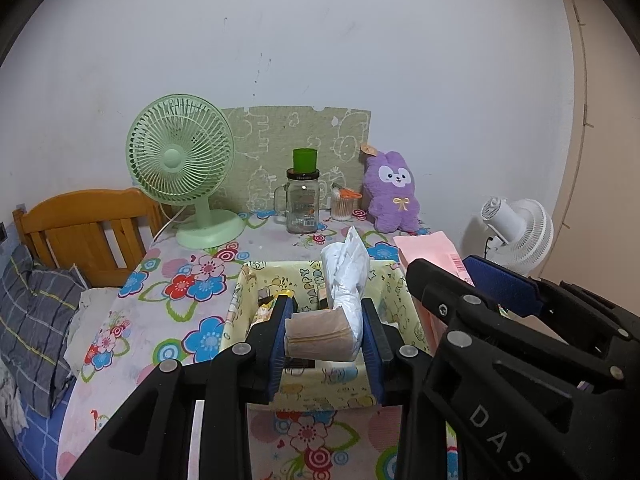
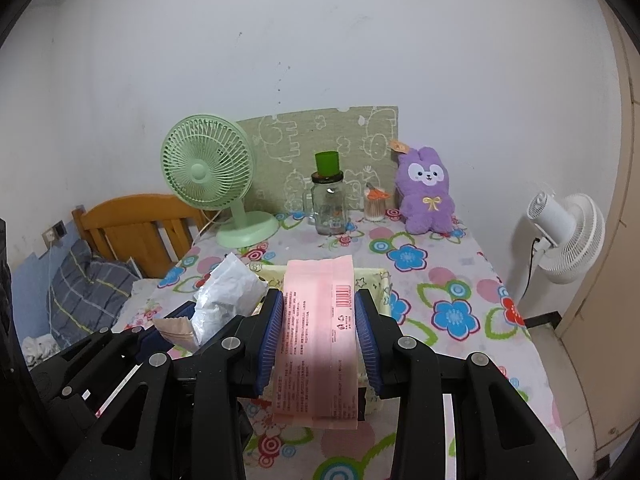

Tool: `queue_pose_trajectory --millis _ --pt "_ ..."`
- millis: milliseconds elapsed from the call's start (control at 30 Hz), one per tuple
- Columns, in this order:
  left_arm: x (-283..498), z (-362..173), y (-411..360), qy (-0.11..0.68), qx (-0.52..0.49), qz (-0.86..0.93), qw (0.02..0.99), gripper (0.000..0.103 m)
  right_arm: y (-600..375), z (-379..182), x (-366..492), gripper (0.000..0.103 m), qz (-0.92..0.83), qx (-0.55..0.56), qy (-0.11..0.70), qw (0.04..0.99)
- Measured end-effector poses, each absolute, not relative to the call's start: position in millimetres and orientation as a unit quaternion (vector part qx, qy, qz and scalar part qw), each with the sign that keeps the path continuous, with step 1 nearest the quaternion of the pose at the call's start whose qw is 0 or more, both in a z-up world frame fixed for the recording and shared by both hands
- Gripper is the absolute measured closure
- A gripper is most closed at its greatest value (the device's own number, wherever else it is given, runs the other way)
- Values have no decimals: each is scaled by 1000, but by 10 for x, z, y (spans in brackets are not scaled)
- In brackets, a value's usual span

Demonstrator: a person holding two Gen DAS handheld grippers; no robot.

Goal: Organize soft objects
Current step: 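Lift the roll with the left gripper while the right gripper carries the pink slip toward the box, then lower the roll into the box with the left gripper while the right gripper lowers the pink slip there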

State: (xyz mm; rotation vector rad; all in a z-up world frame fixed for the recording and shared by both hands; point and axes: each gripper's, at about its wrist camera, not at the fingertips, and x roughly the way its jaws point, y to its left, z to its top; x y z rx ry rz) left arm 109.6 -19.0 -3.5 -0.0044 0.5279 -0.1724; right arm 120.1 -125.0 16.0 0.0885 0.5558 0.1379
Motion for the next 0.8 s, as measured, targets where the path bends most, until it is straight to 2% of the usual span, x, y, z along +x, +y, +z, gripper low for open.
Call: queue_pose_trajectory --millis 800 --pt "1850 -344 -222 300 -5 -85 950 68 -1283 -209 2007 63 78 50 310 946"
